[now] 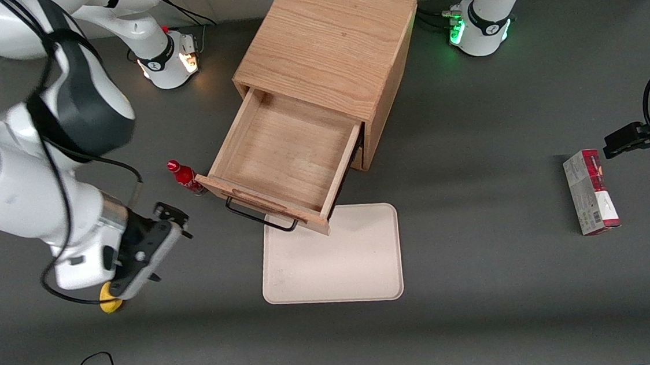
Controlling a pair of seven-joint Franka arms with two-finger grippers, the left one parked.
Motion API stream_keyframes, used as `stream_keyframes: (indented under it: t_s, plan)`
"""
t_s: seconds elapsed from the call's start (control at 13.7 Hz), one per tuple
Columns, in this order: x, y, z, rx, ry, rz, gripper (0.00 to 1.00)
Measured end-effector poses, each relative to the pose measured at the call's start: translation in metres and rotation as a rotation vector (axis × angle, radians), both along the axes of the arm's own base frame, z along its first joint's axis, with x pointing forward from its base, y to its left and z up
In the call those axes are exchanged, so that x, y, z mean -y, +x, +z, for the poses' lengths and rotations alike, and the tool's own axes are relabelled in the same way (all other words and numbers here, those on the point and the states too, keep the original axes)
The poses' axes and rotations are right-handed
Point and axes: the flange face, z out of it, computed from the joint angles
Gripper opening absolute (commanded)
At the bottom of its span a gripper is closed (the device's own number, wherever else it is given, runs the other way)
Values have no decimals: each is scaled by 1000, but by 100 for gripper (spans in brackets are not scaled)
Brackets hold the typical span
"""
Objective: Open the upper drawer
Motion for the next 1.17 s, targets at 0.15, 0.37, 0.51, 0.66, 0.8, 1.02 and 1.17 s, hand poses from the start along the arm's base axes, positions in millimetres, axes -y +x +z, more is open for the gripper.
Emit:
stream_keyframes:
  t_s: [0.15,0.37,0.51,0.66,0.8,1.02,1.17]
  plan:
    - [34,-20,17,-72,-6,-166,100]
    - [68,-76,33,-125,-66,-430,100]
    - [92,-129,45,-146,-95,-627,100]
    - [115,-176,58,-137,-98,-718,100]
    - [137,-205,68,-126,-87,-764,100]
    - [148,-210,63,-126,-97,-781,100]
    - [146,-205,60,-111,-93,-779,100]
